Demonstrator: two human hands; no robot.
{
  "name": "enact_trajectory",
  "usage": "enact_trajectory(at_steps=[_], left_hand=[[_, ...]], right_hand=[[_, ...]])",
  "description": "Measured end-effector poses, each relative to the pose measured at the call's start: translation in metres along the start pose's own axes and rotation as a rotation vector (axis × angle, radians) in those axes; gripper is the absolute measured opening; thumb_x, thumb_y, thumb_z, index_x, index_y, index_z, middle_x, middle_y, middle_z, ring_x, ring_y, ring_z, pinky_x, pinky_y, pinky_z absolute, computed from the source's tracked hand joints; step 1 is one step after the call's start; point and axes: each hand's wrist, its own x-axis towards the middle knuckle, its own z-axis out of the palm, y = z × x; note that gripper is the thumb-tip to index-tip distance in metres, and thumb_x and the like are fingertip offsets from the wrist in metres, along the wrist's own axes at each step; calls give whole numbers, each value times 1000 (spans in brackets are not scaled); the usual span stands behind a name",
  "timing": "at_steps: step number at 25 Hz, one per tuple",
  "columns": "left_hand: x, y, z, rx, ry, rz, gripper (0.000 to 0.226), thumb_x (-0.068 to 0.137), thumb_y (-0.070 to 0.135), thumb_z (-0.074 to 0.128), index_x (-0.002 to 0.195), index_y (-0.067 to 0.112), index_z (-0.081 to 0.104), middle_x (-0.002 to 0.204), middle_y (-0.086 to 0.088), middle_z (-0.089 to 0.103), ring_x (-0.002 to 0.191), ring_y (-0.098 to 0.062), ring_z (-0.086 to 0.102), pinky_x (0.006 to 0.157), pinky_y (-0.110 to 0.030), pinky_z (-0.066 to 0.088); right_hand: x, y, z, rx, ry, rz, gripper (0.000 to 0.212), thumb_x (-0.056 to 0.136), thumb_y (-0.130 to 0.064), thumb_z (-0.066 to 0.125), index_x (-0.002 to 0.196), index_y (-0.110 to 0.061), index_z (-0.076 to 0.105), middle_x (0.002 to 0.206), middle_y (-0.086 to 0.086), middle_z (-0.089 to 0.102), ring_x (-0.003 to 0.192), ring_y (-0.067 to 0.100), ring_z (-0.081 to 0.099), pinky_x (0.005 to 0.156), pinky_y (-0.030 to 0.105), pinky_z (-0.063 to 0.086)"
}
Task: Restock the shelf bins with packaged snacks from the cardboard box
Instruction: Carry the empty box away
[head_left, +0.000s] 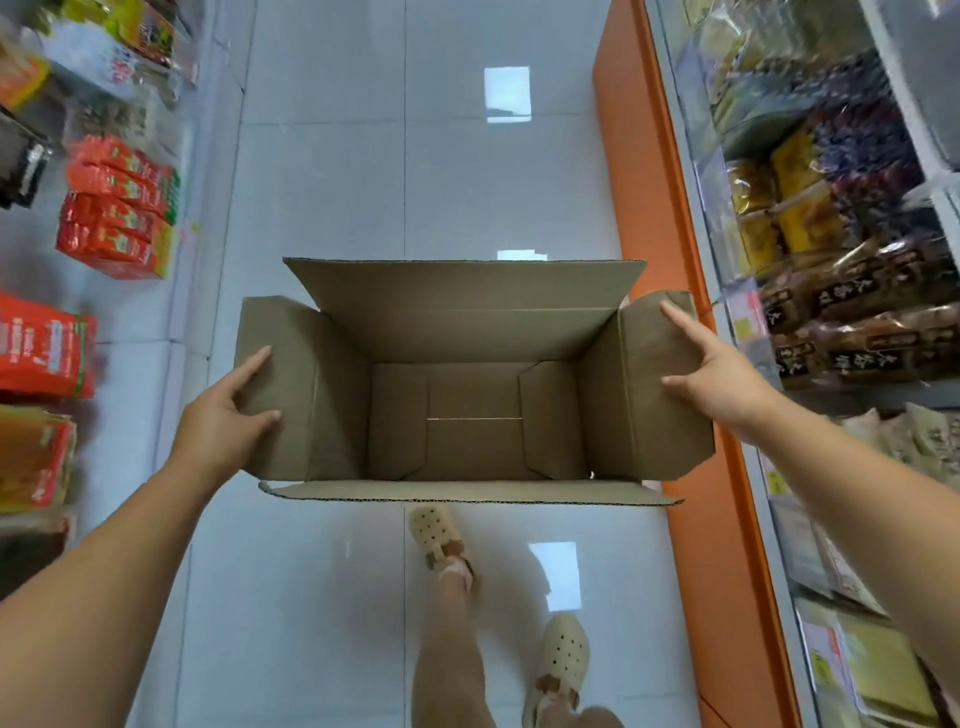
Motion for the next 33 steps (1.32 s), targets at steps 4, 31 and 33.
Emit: enact_trajectory(at_steps=[4,31,33], left_hand=[[97,41,-24,-4,-17,23,74,87,4,69,144,41,42,146,-7,49,126,-30,51,105,-42,42],[742,439,-41,106,-100,84,74,88,6,68,144,47,40,146,-3,50,127,-30,50,104,-43,43],[788,471,-41,117,-118,90,74,88,6,68,143,47,41,146,-2,50,126,-29,51,103,-42,43]], right_hand=[[76,-57,6,18,46,3,84,87,12,57,148,-40,32,154,-2,33,136,16,38,103,27,39],[679,-325,-140,61,154,155,82,86,9,52,148,-40,31,155,-10,31,138,10,35,99,19,34],[721,-346,-155,72,177,181,82,86,9,52,149,-40,31,155,-10,31,138,11,36,96,17,33]])
